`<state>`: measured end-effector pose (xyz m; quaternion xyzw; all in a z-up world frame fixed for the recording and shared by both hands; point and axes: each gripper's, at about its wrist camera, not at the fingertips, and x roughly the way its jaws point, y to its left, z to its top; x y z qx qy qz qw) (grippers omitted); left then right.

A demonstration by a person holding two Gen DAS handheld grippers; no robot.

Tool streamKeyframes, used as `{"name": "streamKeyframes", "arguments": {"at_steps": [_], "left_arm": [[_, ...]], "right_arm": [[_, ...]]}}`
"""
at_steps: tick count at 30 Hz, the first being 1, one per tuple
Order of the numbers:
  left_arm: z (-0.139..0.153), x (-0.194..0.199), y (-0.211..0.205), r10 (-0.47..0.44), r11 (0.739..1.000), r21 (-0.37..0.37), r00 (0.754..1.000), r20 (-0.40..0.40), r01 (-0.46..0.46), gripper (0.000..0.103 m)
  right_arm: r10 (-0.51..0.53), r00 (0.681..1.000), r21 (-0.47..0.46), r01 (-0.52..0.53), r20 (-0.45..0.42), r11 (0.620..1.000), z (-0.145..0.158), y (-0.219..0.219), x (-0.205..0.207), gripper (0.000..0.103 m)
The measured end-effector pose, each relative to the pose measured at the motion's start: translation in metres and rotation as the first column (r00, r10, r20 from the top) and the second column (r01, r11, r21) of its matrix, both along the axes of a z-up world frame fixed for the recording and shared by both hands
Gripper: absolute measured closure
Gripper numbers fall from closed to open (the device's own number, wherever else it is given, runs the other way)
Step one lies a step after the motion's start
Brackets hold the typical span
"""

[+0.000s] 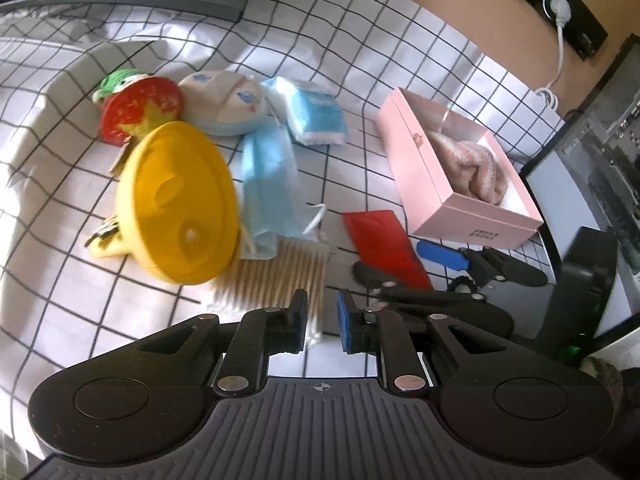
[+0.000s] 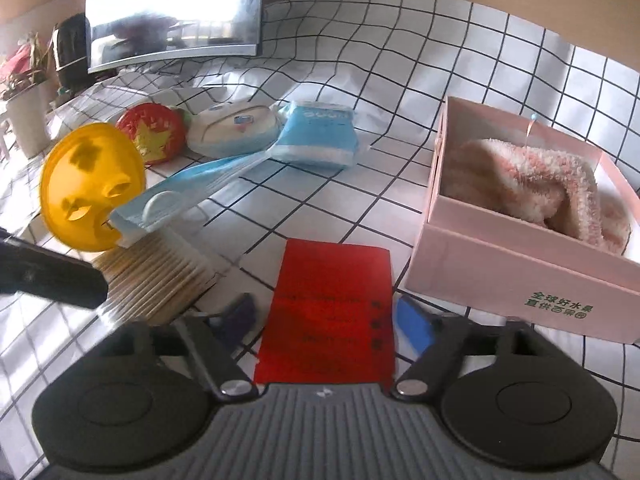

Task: Organize soft objects

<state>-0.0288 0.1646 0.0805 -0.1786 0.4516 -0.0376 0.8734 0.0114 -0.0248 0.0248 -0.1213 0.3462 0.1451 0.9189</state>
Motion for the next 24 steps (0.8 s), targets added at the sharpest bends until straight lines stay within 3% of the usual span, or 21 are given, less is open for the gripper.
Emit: {"name": "streamKeyframes", "arguments": {"at_steps": [4, 7, 11, 14, 16, 21, 24], "left_arm": [[0.0, -0.005, 0.01, 0.009, 1.0, -0.019, 1.0, 0.011, -0.009, 0.085], [-0.001, -0.004, 0.013, 0.002, 1.0, -0.028, 1.0, 0.015, -0.001, 0.085], [-0.003, 0.0, 0.013, -0.02, 0.999, -0.046, 1.0, 0.016, 0.021, 0.085], [-0.004, 0.003, 0.01, -0.038, 0.998, -0.058, 0.999, 0.016, 0.039, 0.085], [-0.004, 0.005, 0.009, -0.055, 0.996, -0.064, 0.998, 0.023, 0.056, 0.085], [0.002, 0.029, 0.001, -0.119, 0.99, -0.071, 0.992, 0.042, 0.122, 0.085], [0.013, 0.051, -0.002, -0.166, 0.983, -0.075, 0.984, 0.06, 0.17, 0.085]], "right_arm": [[0.049, 0.999, -0.035, -0.049, -0.016, 0.998, 0.008, 0.003, -0.01, 0.07], [0.065, 0.998, -0.039, -0.066, -0.028, 0.997, 0.016, 0.006, -0.02, 0.101], [0.023, 0.999, -0.066, -0.025, -0.023, 0.998, 0.019, 0.003, -0.026, 0.103], [-0.036, 0.999, -0.083, 0.037, 0.021, 0.996, 0.026, -0.009, -0.034, 0.1], [-0.059, 0.998, -0.065, 0.061, 0.019, 0.996, 0.032, -0.017, -0.039, 0.093], [-0.146, 0.982, 0.089, 0.158, -0.12, 0.984, 0.026, -0.024, -0.045, 0.054], [-0.281, 0.946, 0.171, 0.308, -0.163, 0.936, 0.016, -0.026, -0.044, 0.039]]}}
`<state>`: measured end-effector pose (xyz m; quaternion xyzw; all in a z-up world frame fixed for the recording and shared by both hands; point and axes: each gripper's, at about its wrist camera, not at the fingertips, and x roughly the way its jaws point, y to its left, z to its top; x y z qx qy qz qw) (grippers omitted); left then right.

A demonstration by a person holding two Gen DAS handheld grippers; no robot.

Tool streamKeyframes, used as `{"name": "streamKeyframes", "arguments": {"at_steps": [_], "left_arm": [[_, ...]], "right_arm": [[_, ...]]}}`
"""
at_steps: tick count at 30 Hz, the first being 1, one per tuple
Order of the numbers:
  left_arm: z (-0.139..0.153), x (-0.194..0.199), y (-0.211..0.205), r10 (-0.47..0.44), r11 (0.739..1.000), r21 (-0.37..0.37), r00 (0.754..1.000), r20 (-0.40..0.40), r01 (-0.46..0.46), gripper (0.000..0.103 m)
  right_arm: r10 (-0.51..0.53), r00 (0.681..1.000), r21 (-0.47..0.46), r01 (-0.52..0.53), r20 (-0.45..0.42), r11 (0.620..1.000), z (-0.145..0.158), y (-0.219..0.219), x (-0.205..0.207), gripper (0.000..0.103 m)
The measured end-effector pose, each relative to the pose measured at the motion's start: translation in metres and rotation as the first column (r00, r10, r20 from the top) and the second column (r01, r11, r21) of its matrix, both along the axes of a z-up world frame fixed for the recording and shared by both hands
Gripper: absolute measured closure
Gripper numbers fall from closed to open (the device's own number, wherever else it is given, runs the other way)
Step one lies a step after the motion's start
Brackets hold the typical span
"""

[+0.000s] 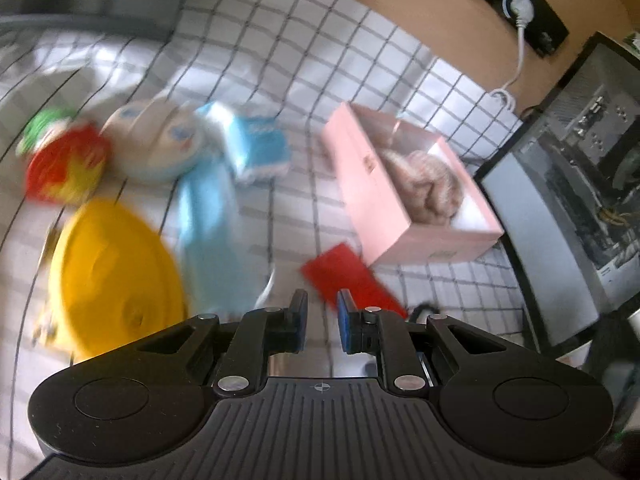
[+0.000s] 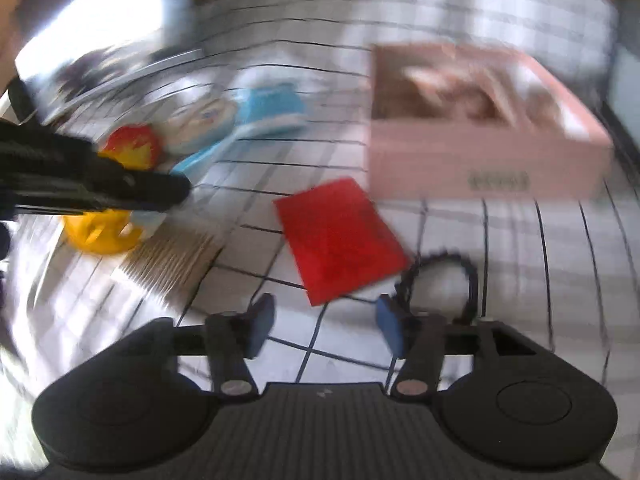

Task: Organize soft objects

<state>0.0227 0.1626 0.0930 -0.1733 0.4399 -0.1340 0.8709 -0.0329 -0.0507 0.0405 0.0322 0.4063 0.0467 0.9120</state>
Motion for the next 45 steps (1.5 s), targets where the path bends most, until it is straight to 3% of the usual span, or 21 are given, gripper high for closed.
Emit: {"name": "streamKeyframes", "arguments": {"at_steps": [3, 6, 9, 13, 15, 18, 21, 23, 25, 27, 30, 37, 39, 40, 41, 43, 45], "left_arm": [[0.016, 0.009, 0.005, -0.034, 0.999, -0.003, 0.998, 0.05, 0.034, 0.085], [0.025, 0.012, 0.023, -0.054, 0.998, -0.021, 0.996, 0.068, 0.056, 0.086], [0.027, 0.011, 0.048, -0.065, 0.997, -0.043, 0.996, 0.063, 0.068, 0.086], [0.027, 0.006, 0.08, -0.065, 0.996, -0.056, 0.995, 0.073, 0.07, 0.086], [0.022, 0.005, 0.096, -0.041, 0.996, -0.078, 0.997, 0.064, 0.046, 0.086], [0.013, 0.002, 0.115, -0.013, 0.993, -0.115, 0.999, 0.04, 0.017, 0.086], [0.005, -0.003, 0.128, 0.005, 0.991, -0.136, 1.0, 0.024, -0.002, 0.086], [0.001, -0.004, 0.135, 0.013, 0.988, -0.151, 1.0, 0.017, -0.01, 0.086], [-0.002, -0.003, 0.137, 0.005, 0.984, -0.176, 1.0, 0.014, -0.003, 0.086], [0.0, -0.001, 0.132, -0.013, 0.987, -0.161, 1.0, 0.018, 0.016, 0.086], [0.005, -0.002, 0.127, -0.048, 0.987, -0.152, 0.999, 0.021, 0.051, 0.086], [0.013, 0.003, 0.115, -0.085, 0.984, -0.152, 0.995, 0.052, 0.091, 0.086], [0.01, 0.006, 0.104, -0.104, 0.98, -0.162, 0.993, 0.051, 0.111, 0.086], [0.009, 0.007, 0.099, -0.115, 0.979, -0.166, 0.992, 0.049, 0.122, 0.086], [0.007, 0.007, 0.091, -0.132, 0.976, -0.168, 0.99, 0.045, 0.138, 0.086], [0.004, 0.007, 0.078, -0.157, 0.973, -0.167, 0.987, 0.041, 0.162, 0.086], [0.003, 0.004, 0.066, -0.168, 0.972, -0.162, 0.985, 0.041, 0.173, 0.086]], "right_arm": [[-0.2, 0.98, 0.124, 0.197, 0.015, 0.973, -0.002, 0.002, 0.004, 0.018], [-0.406, 0.914, 0.199, 0.397, 0.002, 0.896, -0.003, 0.014, 0.016, 0.001], [-0.548, 0.837, 0.103, 0.546, -0.008, 0.832, -0.006, 0.038, 0.037, 0.0], [-0.611, 0.791, -0.144, 0.6, -0.04, 0.787, -0.014, 0.069, 0.08, 0.0], [-0.616, 0.786, -0.15, 0.605, -0.043, 0.782, -0.014, 0.074, 0.095, 0.0], [-0.69, 0.722, -0.136, 0.68, -0.053, 0.721, -0.014, 0.076, 0.11, 0.0], [-0.723, 0.69, -0.114, 0.716, -0.038, 0.689, -0.015, 0.076, 0.111, 0.0], [-0.758, 0.651, -0.078, 0.754, -0.033, 0.652, -0.012, 0.071, 0.113, 0.0], [-0.809, 0.587, -0.048, 0.807, -0.041, 0.588, -0.01, 0.068, 0.119, 0.0], [-0.829, 0.558, -0.06, 0.827, -0.032, 0.558, -0.01, 0.069, 0.126, 0.0], [-0.802, 0.598, -0.113, 0.795, -0.017, 0.595, -0.012, 0.074, 0.133, 0.001], [-0.545, 0.839, -0.154, 0.539, 0.009, 0.828, -0.011, 0.081, 0.07, 0.02], [-0.443, 0.896, -0.177, 0.443, 0.04, 0.879, -0.011, 0.084, 0.047, 0.044], [-0.382, 0.922, -0.19, 0.385, 0.056, 0.903, -0.011, 0.085, 0.036, 0.051], [-0.326, 0.943, -0.212, 0.333, 0.068, 0.919, -0.012, 0.086, 0.028, 0.059], [-0.257, 0.963, -0.254, 0.268, 0.078, 0.929, -0.011, 0.087, 0.018, 0.059], [-0.221, 0.974, -0.221, 0.226, 0.051, 0.949, -0.007, 0.079, 0.013, 0.06]]}}
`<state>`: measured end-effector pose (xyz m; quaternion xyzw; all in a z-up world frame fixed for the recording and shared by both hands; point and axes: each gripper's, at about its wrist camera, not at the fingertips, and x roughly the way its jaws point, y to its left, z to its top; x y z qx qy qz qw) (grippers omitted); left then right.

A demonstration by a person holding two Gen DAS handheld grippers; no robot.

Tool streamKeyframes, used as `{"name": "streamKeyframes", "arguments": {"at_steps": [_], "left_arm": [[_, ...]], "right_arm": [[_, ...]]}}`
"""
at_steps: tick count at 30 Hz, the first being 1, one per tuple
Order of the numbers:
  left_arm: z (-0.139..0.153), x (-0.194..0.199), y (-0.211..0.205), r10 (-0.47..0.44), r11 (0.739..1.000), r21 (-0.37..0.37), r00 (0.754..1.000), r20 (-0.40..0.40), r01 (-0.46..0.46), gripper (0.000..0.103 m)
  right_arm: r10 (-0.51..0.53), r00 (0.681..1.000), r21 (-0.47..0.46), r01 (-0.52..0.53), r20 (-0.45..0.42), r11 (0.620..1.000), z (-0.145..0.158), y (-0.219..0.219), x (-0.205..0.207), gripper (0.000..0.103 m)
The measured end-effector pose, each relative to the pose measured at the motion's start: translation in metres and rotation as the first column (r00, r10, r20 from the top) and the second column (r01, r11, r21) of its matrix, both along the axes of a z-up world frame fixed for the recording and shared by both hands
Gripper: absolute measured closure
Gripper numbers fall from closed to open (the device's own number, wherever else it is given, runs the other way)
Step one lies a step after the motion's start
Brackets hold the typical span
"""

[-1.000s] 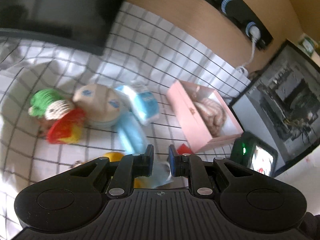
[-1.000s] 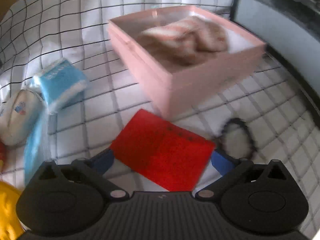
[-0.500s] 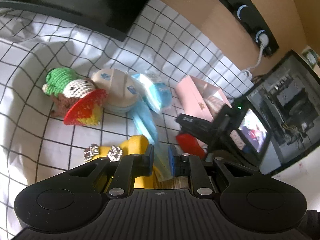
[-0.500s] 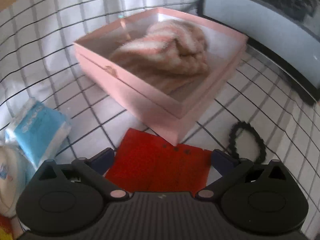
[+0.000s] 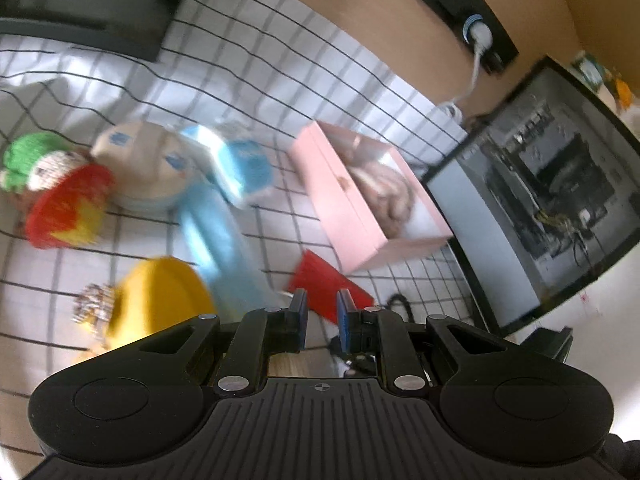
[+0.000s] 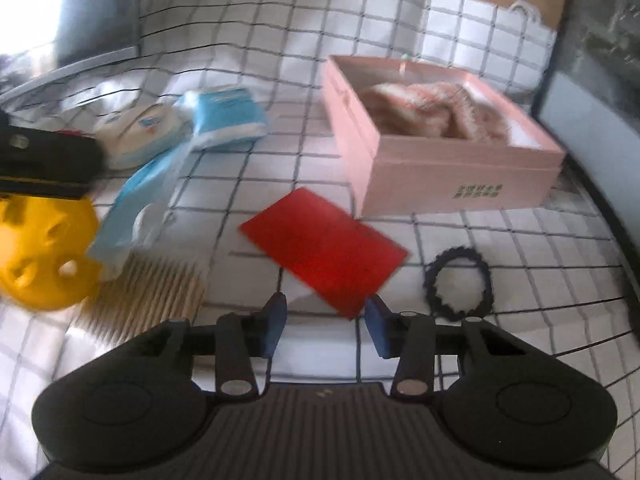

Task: Organize soft objects

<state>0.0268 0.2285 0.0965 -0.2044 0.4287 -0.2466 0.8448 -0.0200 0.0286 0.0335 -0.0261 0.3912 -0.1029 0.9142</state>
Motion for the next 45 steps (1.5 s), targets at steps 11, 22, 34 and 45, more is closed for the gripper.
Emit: {"name": "streamKeyframes", "arguments": {"at_steps": [11, 22, 34, 45], "left_arm": [[-0.01, 0.007, -0.121, -0.196, 0.967, 0.16, 0.98, -0.043, 0.201, 0.085], [-0.044, 0.061, -0.247, -0.403, 0.765, 0.515, 0.911, -0.086, 0.387, 0.08], [-0.052, 0.053, -0.271, -0.411, 0.728, 0.59, 0.911, -0.029, 0.348, 0.091], [-0.034, -0.001, -0.211, -0.295, 0.822, 0.527, 0.953, 0.066, 0.217, 0.094]], "right_arm": [[-0.054, 0.997, -0.069, 0.057, 0.051, 0.996, 0.038, -0.109, -0.059, 0.05], [0.03, 0.999, -0.041, -0.029, 0.028, 0.999, 0.012, -0.172, -0.09, 0.05], [0.032, 0.998, 0.004, -0.032, 0.051, 0.999, 0.014, -0.195, -0.098, 0.05], [0.133, 0.986, -0.042, -0.129, 0.103, 0.991, 0.029, -0.178, -0.073, 0.05]]}}
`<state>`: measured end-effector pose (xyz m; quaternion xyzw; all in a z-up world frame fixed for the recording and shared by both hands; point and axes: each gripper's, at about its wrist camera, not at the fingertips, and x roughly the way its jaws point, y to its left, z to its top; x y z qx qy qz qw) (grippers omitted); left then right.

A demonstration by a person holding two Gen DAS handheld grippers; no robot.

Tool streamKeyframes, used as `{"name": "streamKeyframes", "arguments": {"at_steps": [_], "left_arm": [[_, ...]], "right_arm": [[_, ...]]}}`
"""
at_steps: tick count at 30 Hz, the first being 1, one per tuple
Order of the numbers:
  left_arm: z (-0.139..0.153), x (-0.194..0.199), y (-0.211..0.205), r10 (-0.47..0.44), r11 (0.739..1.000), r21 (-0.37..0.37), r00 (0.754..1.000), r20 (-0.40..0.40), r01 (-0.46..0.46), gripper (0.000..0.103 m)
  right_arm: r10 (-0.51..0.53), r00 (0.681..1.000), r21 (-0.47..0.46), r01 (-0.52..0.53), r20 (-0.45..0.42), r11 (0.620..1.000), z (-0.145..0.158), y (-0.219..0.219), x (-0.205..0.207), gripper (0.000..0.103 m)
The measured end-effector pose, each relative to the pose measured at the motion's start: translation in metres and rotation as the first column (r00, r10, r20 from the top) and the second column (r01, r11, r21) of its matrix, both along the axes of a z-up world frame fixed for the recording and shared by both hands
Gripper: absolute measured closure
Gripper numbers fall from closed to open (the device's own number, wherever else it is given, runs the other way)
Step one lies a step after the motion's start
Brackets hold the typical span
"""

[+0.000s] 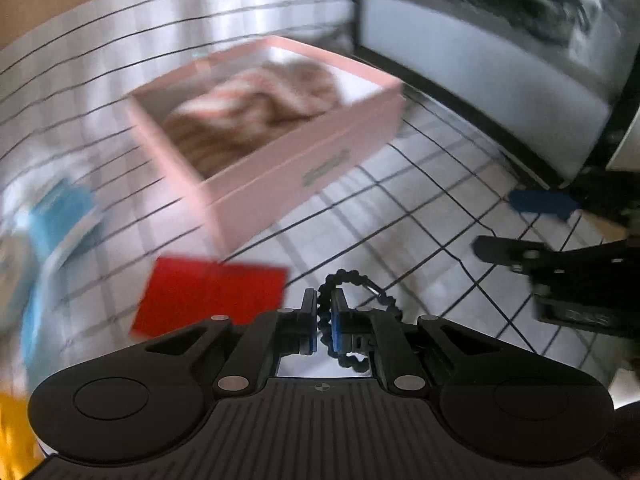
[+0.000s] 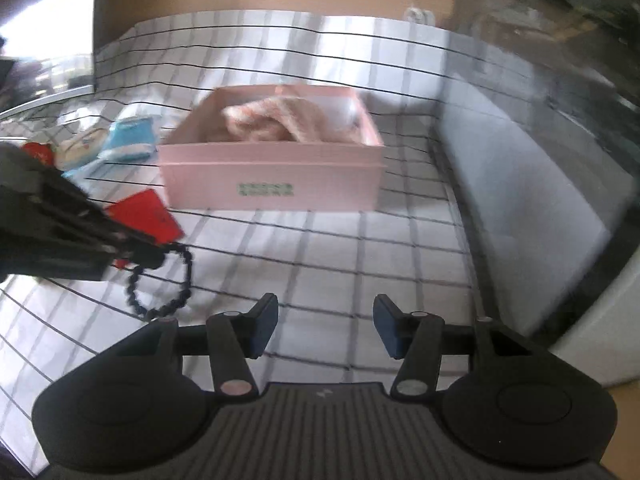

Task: Organize soft objects
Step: 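Lift the black bracelet with the left tool toward the yellow toy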

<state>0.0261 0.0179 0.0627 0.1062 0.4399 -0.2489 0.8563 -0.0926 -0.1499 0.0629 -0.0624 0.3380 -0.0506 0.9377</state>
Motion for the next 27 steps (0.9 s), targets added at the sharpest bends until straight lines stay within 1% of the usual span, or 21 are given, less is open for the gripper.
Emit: {"name": "streamKeyframes", "arguments": {"at_steps": [1, 2, 3, 5, 8, 10, 12, 14, 15, 17, 19, 20, 21, 22, 23, 24, 25, 26, 27], "left_arm": [[0.005, -0.005, 0.009, 0.025, 1.0, -0.018, 1.0, 0.005, -0.025, 0.094], [0.012, -0.012, 0.023, 0.063, 0.997, -0.041, 0.998, 0.014, -0.063, 0.094], [0.018, -0.019, 0.034, 0.098, 0.993, -0.062, 0.995, 0.02, -0.096, 0.094], [0.03, -0.032, 0.056, 0.158, 0.983, -0.099, 0.987, 0.025, -0.154, 0.094], [0.045, -0.05, 0.085, 0.233, 0.965, -0.127, 0.972, 0.035, -0.227, 0.094], [0.051, -0.057, 0.099, 0.273, 0.954, -0.142, 0.962, 0.034, -0.265, 0.094], [0.058, -0.067, 0.115, 0.316, 0.939, -0.156, 0.948, 0.037, -0.307, 0.094], [0.062, -0.076, 0.13, 0.357, 0.923, -0.168, 0.933, 0.043, -0.346, 0.094], [0.063, -0.08, 0.136, 0.377, 0.914, -0.176, 0.925, 0.042, -0.364, 0.094], [0.062, -0.085, 0.148, 0.409, 0.899, -0.186, 0.912, 0.034, -0.396, 0.094], [0.059, -0.09, 0.158, 0.44, 0.884, -0.185, 0.898, 0.019, -0.429, 0.094], [0.057, -0.092, 0.162, 0.452, 0.877, -0.19, 0.892, 0.011, -0.442, 0.094], [0.054, -0.093, 0.166, 0.462, 0.87, -0.196, 0.887, 0.001, -0.453, 0.094], [0.052, -0.094, 0.168, 0.468, 0.866, -0.196, 0.884, -0.006, -0.46, 0.094], [0.05, -0.095, 0.17, 0.472, 0.863, -0.201, 0.882, -0.013, -0.464, 0.094], [0.048, -0.096, 0.171, 0.47, 0.864, -0.196, 0.883, -0.019, -0.464, 0.094], [0.047, -0.095, 0.171, 0.468, 0.864, -0.198, 0.884, -0.023, -0.463, 0.094], [0.046, -0.096, 0.17, 0.464, 0.865, -0.2, 0.885, -0.024, -0.459, 0.094], [0.045, -0.093, 0.168, 0.458, 0.868, -0.204, 0.888, -0.024, -0.453, 0.094]], "right_arm": [[0.029, 1.0, 0.01, -0.029, -0.003, 1.0, 0.0, 0.005, 0.004, 0.05], [0.072, 0.997, 0.024, -0.072, -0.004, 0.997, 0.001, 0.01, 0.007, 0.048], [0.116, 0.993, 0.036, -0.116, -0.005, 0.993, 0.001, 0.017, 0.011, 0.04], [0.225, 0.974, 0.042, -0.224, -0.003, 0.974, 0.001, 0.036, 0.019, 0.032], [0.369, 0.929, -0.008, -0.369, -0.009, 0.929, -0.002, 0.07, 0.037, 0.032], [0.438, 0.899, -0.047, -0.439, -0.027, 0.897, -0.009, 0.092, 0.054, 0.032], [0.468, 0.882, -0.059, -0.471, -0.059, 0.88, -0.016, 0.108, 0.074, 0.032], [0.473, 0.876, -0.073, -0.48, -0.094, 0.874, -0.026, 0.116, 0.094, 0.032], [0.47, 0.876, -0.085, -0.479, -0.107, 0.873, -0.03, 0.118, 0.102, 0.028], [0.468, 0.88, -0.081, -0.474, -0.082, 0.877, -0.034, 0.114, 0.109, 0.018], [0.472, 0.877, -0.035, -0.476, -0.089, 0.879, -0.035, 0.109, 0.115, 0.018], [0.47, 0.876, 0.018, -0.471, -0.106, 0.882, -0.034, 0.105, 0.119, 0.02], [0.465, 0.878, 0.045, -0.463, -0.113, 0.885, -0.033, 0.103, 0.122, 0.024], [0.466, 0.878, 0.035, -0.465, -0.115, 0.885, -0.033, 0.104, 0.121, 0.028], [0.478, 0.87, 0.038, -0.478, -0.118, 0.878, -0.032, 0.104, 0.119, 0.04], [0.483, 0.867, 0.034, -0.482, -0.121, 0.875, -0.032, 0.108, 0.115, 0.049], [0.481, 0.867, 0.018, -0.483, -0.128, 0.876, -0.03, 0.111, 0.111, 0.051], [0.489, 0.863, 0.011, -0.492, -0.131, 0.871, -0.029, 0.114, 0.107, 0.065], [0.51, 0.851, 0.014, -0.512, -0.129, 0.859, -0.027, 0.116, 0.102, 0.08]]}}
